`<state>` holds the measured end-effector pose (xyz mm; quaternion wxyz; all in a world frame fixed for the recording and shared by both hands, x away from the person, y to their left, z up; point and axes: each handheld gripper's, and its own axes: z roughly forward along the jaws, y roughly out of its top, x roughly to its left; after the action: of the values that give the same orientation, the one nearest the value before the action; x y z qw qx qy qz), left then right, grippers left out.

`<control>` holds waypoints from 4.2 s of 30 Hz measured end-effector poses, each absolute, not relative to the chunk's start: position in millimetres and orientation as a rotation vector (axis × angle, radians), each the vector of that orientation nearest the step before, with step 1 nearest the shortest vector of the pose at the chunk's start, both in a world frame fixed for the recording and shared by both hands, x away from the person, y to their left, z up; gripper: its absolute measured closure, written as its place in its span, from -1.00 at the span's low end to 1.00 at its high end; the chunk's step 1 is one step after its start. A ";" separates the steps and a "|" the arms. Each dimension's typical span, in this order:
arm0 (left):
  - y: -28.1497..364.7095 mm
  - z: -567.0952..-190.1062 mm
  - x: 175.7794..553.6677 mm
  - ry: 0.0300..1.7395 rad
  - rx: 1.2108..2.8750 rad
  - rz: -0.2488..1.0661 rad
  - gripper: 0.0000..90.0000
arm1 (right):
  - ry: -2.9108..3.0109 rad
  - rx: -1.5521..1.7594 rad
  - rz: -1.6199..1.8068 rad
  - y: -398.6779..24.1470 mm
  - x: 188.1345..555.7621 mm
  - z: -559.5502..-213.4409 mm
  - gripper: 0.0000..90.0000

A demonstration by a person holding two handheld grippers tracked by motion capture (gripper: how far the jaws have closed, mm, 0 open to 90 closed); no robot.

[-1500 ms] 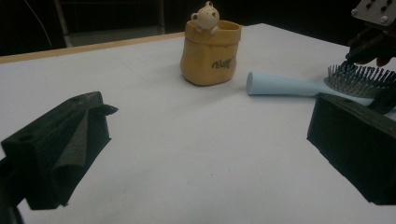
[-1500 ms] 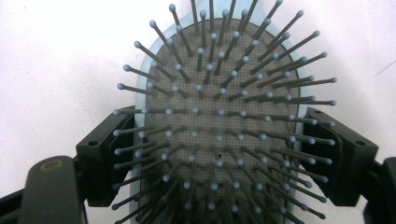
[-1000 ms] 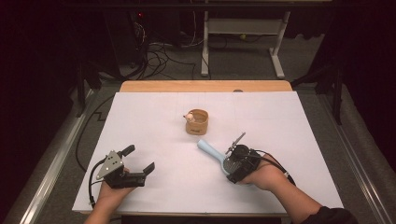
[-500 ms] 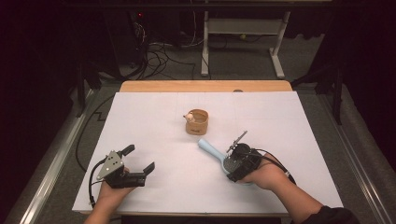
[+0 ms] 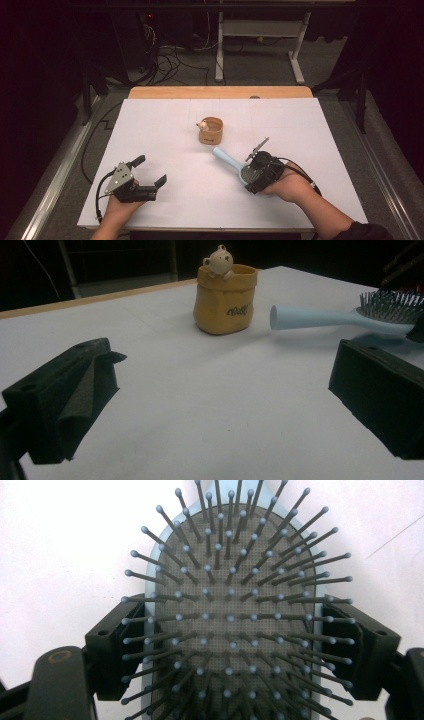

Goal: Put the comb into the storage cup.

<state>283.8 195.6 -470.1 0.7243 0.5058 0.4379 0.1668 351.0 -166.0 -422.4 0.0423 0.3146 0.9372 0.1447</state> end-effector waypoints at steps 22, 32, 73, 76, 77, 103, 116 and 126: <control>193.8 -468.3 282.2 0.963 1.109 0.383 -0.99 | 2.898 0.887 0.459 -152.7 348.0 -401.1 -0.54; 189.6 -441.6 297.9 0.956 1.078 0.483 -0.99 | 2.915 0.835 0.476 -143.0 346.9 -394.9 -0.54; 140.8 -479.0 286.6 0.768 1.250 0.564 -0.98 | 2.973 0.731 0.455 -103.4 355.3 -395.6 -0.55; 139.8 -480.3 285.7 0.763 1.258 0.566 -0.97 | 2.980 0.720 0.458 -101.5 355.7 -394.1 -0.54; 139.2 -480.6 285.6 0.764 1.258 0.563 -0.97 | 2.980 0.720 0.458 -101.5 355.7 -394.1 -0.54; 123.0 -491.3 277.3 0.661 1.345 0.631 -0.96 | 3.002 0.659 0.433 -73.6 357.5 -387.3 -0.55; 121.8 -491.8 276.4 0.651 1.353 0.644 -0.95 | 3.014 0.609 0.421 -59.7 356.1 -386.9 -0.54; 119.3 -494.0 275.5 0.633 1.375 0.655 -0.94 | 3.028 0.593 0.439 -51.2 355.8 -386.5 -0.54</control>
<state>275.5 119.3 -494.0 0.6787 0.6123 0.2818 0.2916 355.8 -51.2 -386.5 0.0125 0.1901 0.9715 0.1410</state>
